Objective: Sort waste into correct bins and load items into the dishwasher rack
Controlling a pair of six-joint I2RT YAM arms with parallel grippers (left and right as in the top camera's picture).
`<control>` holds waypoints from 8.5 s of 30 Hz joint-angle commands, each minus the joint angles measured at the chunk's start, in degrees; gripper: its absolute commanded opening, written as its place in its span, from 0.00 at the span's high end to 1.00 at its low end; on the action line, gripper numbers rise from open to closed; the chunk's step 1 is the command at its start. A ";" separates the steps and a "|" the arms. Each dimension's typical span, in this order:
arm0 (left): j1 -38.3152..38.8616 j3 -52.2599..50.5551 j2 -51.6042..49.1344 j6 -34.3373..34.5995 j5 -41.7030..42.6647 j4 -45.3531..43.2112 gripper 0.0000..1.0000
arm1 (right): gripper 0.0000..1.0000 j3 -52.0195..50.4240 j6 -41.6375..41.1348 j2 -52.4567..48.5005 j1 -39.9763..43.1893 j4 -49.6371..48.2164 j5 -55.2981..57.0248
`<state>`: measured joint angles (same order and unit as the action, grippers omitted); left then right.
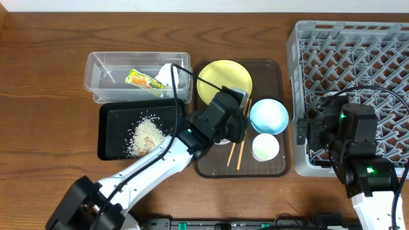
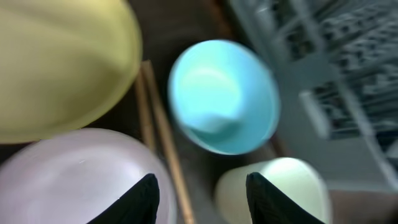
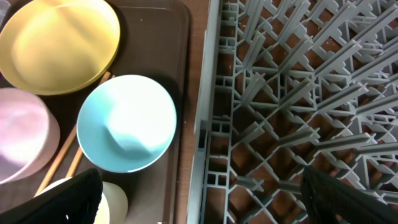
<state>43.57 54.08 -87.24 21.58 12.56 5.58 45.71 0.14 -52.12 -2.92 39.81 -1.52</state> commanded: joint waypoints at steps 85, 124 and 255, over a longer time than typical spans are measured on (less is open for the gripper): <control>-22.97 0.81 -8.24 34.10 64.63 -19.87 0.94 | 0.26 1.14 11.10 -26.01 -0.15 -31.10 -77.40; -25.51 1.14 10.69 -4.00 13.53 17.09 0.43 | 0.88 4.15 3.93 -16.11 3.08 -13.92 -37.79; -25.51 1.11 21.77 -3.74 -7.32 26.99 0.36 | 0.45 16.09 -12.28 -29.27 35.63 12.15 4.50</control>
<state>18.20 54.46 -65.54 18.74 5.98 32.47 62.06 -11.53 -81.49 32.29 51.81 3.73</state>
